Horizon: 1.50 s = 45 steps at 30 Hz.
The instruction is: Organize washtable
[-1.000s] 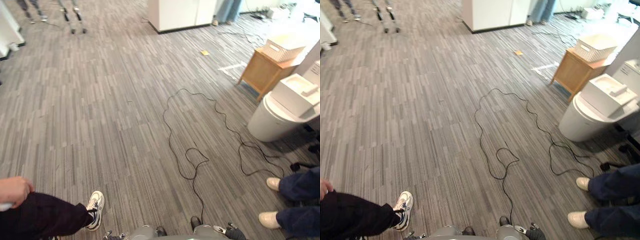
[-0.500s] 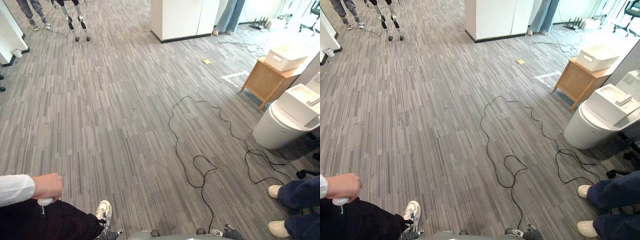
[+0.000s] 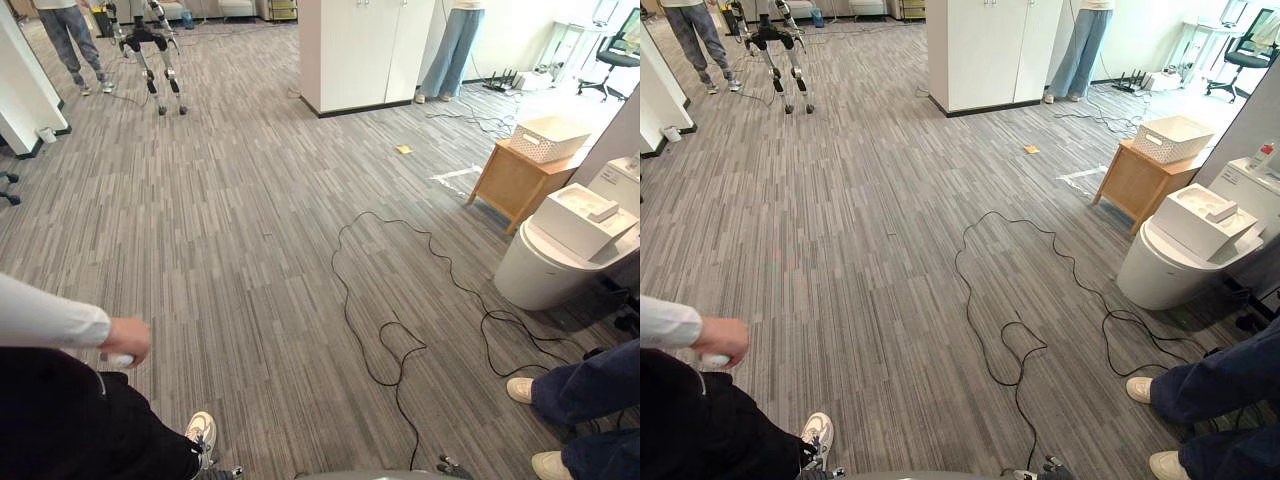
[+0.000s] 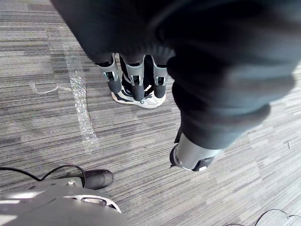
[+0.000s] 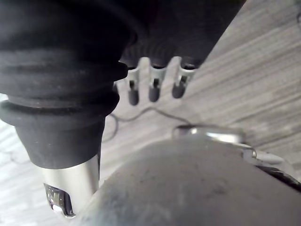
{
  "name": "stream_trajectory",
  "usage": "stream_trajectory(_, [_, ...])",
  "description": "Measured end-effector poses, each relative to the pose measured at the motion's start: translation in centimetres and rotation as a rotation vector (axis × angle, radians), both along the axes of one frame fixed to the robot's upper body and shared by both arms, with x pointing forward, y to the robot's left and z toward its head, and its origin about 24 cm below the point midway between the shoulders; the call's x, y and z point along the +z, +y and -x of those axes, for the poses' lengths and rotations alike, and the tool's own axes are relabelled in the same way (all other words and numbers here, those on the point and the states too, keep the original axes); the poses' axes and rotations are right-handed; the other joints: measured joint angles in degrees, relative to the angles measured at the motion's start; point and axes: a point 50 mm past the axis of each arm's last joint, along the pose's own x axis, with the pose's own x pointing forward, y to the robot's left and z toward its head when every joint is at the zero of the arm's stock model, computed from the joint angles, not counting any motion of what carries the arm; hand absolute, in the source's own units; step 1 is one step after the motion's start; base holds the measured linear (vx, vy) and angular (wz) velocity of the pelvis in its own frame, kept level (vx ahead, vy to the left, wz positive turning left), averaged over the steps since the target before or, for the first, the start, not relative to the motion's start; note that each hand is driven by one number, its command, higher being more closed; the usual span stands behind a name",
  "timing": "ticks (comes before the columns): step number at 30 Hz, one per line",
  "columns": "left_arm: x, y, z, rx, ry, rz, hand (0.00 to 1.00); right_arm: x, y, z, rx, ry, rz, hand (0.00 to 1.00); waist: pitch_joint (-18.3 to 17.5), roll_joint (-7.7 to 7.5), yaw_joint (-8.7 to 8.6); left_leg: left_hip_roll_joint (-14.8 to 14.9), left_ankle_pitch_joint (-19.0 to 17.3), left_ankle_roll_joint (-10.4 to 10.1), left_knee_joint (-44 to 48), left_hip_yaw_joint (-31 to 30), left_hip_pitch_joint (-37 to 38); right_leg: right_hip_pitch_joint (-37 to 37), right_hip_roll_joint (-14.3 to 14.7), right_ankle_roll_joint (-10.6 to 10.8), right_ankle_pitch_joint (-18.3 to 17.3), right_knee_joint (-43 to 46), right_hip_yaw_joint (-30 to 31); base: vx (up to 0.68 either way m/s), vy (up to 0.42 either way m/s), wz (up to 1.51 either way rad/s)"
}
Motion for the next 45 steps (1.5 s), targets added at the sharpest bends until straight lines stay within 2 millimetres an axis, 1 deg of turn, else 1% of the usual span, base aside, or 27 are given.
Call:
stream_trajectory(5, [0.1,0.4,0.1,0.005,0.001,-0.01,0.0,0.0,0.1,0.1,-0.019,0.001,-0.004,0.0,0.0,-0.09,-0.02,-0.4,-0.3,0.3,0.0,-1.7,-0.5,1.4,-0.2,-0.3,0.2,-1.7,-0.7,0.04,0.011,0.19])
stream_trajectory(7, [0.1,0.7,0.4,0.033,0.001,-0.015,0.0,-0.1,0.3,-0.1,-0.019,0.0,-0.011,0.0,0.1,-0.45,-0.03,0.0,-1.4,1.0,1.8,-2.2,-1.3,1.6,0.2,-1.6,-0.6,-0.3,-1.0,0.09,-0.019,0.15])
stream_trajectory(9, [0.2,1.0,0.4,0.057,-0.01,-0.019,0.0,-0.1,0.5,-0.1,-0.042,-0.007,-0.019,0.0,0.9,-0.65,-0.39,1.5,-6.5,0.7,13.3,-3.2,-5.8,1.6,1.3,-3.8,-2.1,2.3,-0.8,0.12,-0.072,0.35])
stream_trajectory(10, [0.2,0.7,0.5,0.098,-0.023,-0.009,0.0,0.0,0.3,-0.3,-0.065,-0.02,-0.017,0.0,1.8,0.51,-0.04,4.2,-11.3,0.3,23.7,-3.6,-9.6,1.8,3.2,-4.7,-2.8,4.8,-0.6,0.09,-0.102,0.49])
stream_trajectory(11, [0.3,0.6,0.3,0.157,-0.05,0.0,0.0,0.1,0.1,-0.5,-0.076,-0.033,-0.016,0.0,3.1,0.97,0.04,6.3,-12.9,0.3,36.1,-3.9,-14.6,1.9,4.3,-3.7,-3.7,7.9,-1.3,0.02,-0.107,0.43])
stream_trajectory(13, [0.3,0.1,0.1,0.194,-0.072,0.01,0.0,0.3,-0.4,-0.8,-0.077,-0.054,-0.003,0.0,4.5,2.39,0.16,9.3,-12.7,0.1,47.3,-3.5,-19.1,2.3,5.4,-4.1,-5.6,11.0,-3.4,-0.03,-0.045,0.47])
stream_trajectory(14, [0.4,0.1,0.2,0.206,-0.076,0.011,0.0,0.3,-0.3,-0.7,-0.077,-0.054,-0.001,0.0,4.7,2.28,0.52,10.1,-12.4,-0.5,51.1,-2.7,-20.4,3.2,5.3,-3.9,-10.4,12.0,-3.8,0.0,0.002,0.47])
stream_trajectory(15, [0.3,0.0,0.2,0.207,-0.076,0.013,0.0,0.3,-0.4,-0.7,-0.075,-0.055,0.001,0.0,4.8,2.52,0.79,10.4,-11.7,-1.7,52.5,-2.6,-21.0,3.5,5.3,-4.1,-10.9,12.4,-4.3,0.02,0.008,0.41])
stream_trajectory(16, [0.4,0.0,-0.2,0.202,-0.084,0.014,0.0,0.4,-0.4,-0.9,-0.074,-0.061,0.001,0.0,5.5,1.59,1.61,10.8,-11.3,-3.5,54.1,-1.6,-23.0,3.7,4.2,-4.0,-11.4,12.4,-4.2,0.06,0.039,0.17])
stream_trajectory(18, [0.3,-0.6,-0.1,0.206,-0.086,0.027,0.0,0.6,-1.3,-1.5,-0.067,-0.072,0.021,0.0,6.0,2.73,3.07,11.0,-12.4,-3.1,46.0,-2.1,-24.2,3.4,3.4,-3.6,-11.6,12.2,-3.6,0.06,0.098,-0.03])
stream_trajectory(20, [0.1,-1.1,0.3,0.213,-0.074,0.04,0.0,0.9,-2.0,-1.9,-0.062,-0.086,0.041,0.0,6.8,4.43,3.07,11.0,-11.6,-3.6,38.1,-3.9,-25.5,2.3,2.5,-2.3,-12.4,12.2,-3.1,0.07,0.241,-0.13])
stream_trajectory(21, [0.0,-1.3,1.0,0.218,-0.053,0.046,0.0,0.8,-1.9,-1.7,-0.065,-0.083,0.04,0.0,6.7,4.18,3.09,9.5,-11.1,-3.6,39.4,-3.2,-25.4,2.4,0.9,-1.2,-13.1,11.7,-1.8,0.15,0.328,-0.23])
stream_trajectory(23, [-0.2,-1.4,2.3,0.224,-0.017,0.048,0.0,0.8,-2.0,-1.6,-0.061,-0.075,0.042,0.0,5.4,4.65,3.16,7.4,-13.8,-0.3,40.4,-1.9,-26.1,3.1,-0.7,0.3,-13.8,11.2,0.5,0.31,0.325,-0.25])
stream_trajectory(25, [-0.1,-0.6,2.9,0.221,-0.001,0.028,0.0,0.5,-1.4,-0.9,-0.092,-0.062,0.019,0.0,3.9,2.26,2.53,3.1,-17.2,2.2,41.1,0.5,-25.6,0.2,-3.3,3.0,-15.1,24.8,4.1,0.49,0.265,0.08])
stream_trajectory(26, [-0.1,-0.5,2.8,0.211,-0.001,0.03,0.0,0.5,-1.5,-0.6,-0.11,-0.056,0.016,0.0,3.7,1.99,2.59,1.5,-18.1,3.4,41.2,0.6,-24.7,-0.7,-3.4,3.7,-15.0,30.7,4.5,0.46,0.244,0.15])
stream_trajectory(29, [-0.2,-0.3,2.7,0.138,0.024,0.036,0.0,0.5,-1.4,-0.6,-0.132,-0.059,0.004,0.0,3.8,1.61,2.33,-2.4,-20.4,5.1,39.3,0.8,-17.4,-7.4,-2.5,1.8,-4.1,56.7,8.3,0.36,0.228,0.17])
stream_trajectory(30, [-0.2,-0.3,2.6,0.113,0.031,0.037,0.0,0.5,-1.5,-0.6,-0.131,-0.061,0.004,0.0,3.8,1.75,1.63,-3.2,-20.9,5.4,37.6,0.4,-14.2,-8.9,-2.1,1.0,-2.8,63.3,7.2,0.39,0.164,0.26])
stream_trajectory(32, [-0.3,-0.7,2.7,0.074,0.05,0.047,0.0,0.6,-1.8,-0.7,-0.14,-0.069,0.014,0.0,4.0,2.73,1.2,-4.2,-20.5,5.1,30.5,-1.4,-5.2,-12.7,-1.6,-2.4,-7.1,67.1,-1.0,0.46,0.165,0.06])
stream_trajectory(35, [-0.3,-0.6,2.1,0.078,0.034,0.048,0.0,0.7,-1.7,-1.0,-0.148,-0.087,0.01,0.0,3.8,3.48,-0.06,-3.0,-19.4,4.8,23.3,-2.2,2.4,-17.9,2.5,-3.3,-13.7,56.1,-9.3,0.42,0.096,0.04])
stream_trajectory(37, [-0.3,-0.9,1.4,0.092,0.015,0.058,0.0,0.8,-1.9,-0.9,-0.163,-0.095,0.014,0.0,3.9,4.43,-0.44,-1.9,-19.3,4.0,19.7,-3.2,7.1,-20.8,5.8,-3.4,-14.1,46.3,-12.7,0.42,0.058,0.13])
stream_trajectory(38, [-0.3,-1.1,1.2,0.092,0.009,0.061,0.0,0.8,-2.0,-0.8,-0.164,-0.097,0.017,0.0,3.9,4.9,-0.42,-1.3,-19.3,3.7,18.5,-3.5,8.2,-21.6,7.0,-4.5,-13.4,42.4,-13.6,0.41,0.065,0.17])
stream_trajectory(40, [-0.2,-1.4,0.1,0.079,-0.018,0.066,0.0,0.8,-1.8,-0.6,-0.172,-0.097,0.016,0.0,4.1,5.47,-0.44,-0.5,-19.0,2.1,15.7,-5.3,11.2,-23.9,11.3,-8.7,-6.5,25.2,-14.8,0.6,0.066,0.31])
stream_trajectory(41, [-0.2,-1.4,-0.2,0.079,-0.027,0.066,0.0,0.8,-1.8,-0.4,-0.176,-0.093,0.015,0.0,4.0,5.42,-0.48,-0.5,-19.3,1.5,15.8,-5.8,11.8,-24.4,12.2,-10.3,-4.3,22.9,-15.0,0.92,0.001,0.26])
stream_trajectory(42, [-0.1,-1.3,-0.3,0.118,-0.036,0.068,0.0,0.7,-1.7,0.1,-0.18,-0.074,0.012,0.0,3.8,4.82,-0.52,-1.0,-20.2,0.0,18.3,-6.8,13.6,-23.6,15.5,-17.5,3.0,19.2,-15.5,0.84,-0.015,0.17])
stream_trajectory(43, [-0.2,-1.7,-0.4,0.138,-0.041,0.081,0.0,0.7,-2.0,0.2,-0.183,-0.075,0.02,0.0,4.0,5.43,-0.72,-0.6,-20.4,-0.4,19.9,-7.2,14.2,-22.9,15.8,-17.4,5.7,19.8,-14.5,0.59,-0.02,0.11])
stream_trajectory(44, [-0.2,-2.0,-0.5,0.165,-0.047,0.092,0.0,0.9,-2.5,0.1,-0.186,-0.079,0.033,0.0,4.0,7.12,-0.68,0.2,-20.0,-1.0,22.5,-7.2,14.1,-22.0,16.2,-17.4,3.8,20.9,-14.9,0.7,0.052,0.05])
stream_trajectory(45, [-0.1,-3.0,-1.3,0.214,-0.092,0.124,0.0,1.0,-2.7,-0.1,-0.185,-0.088,0.039,0.0,4.2,7.51,-1.29,0.0,-12.7,-0.6,32.7,-6.3,10.6,-19.9,15.6,-15.9,0.4,23.2,-13.8,0.7,0.034,-0.05])
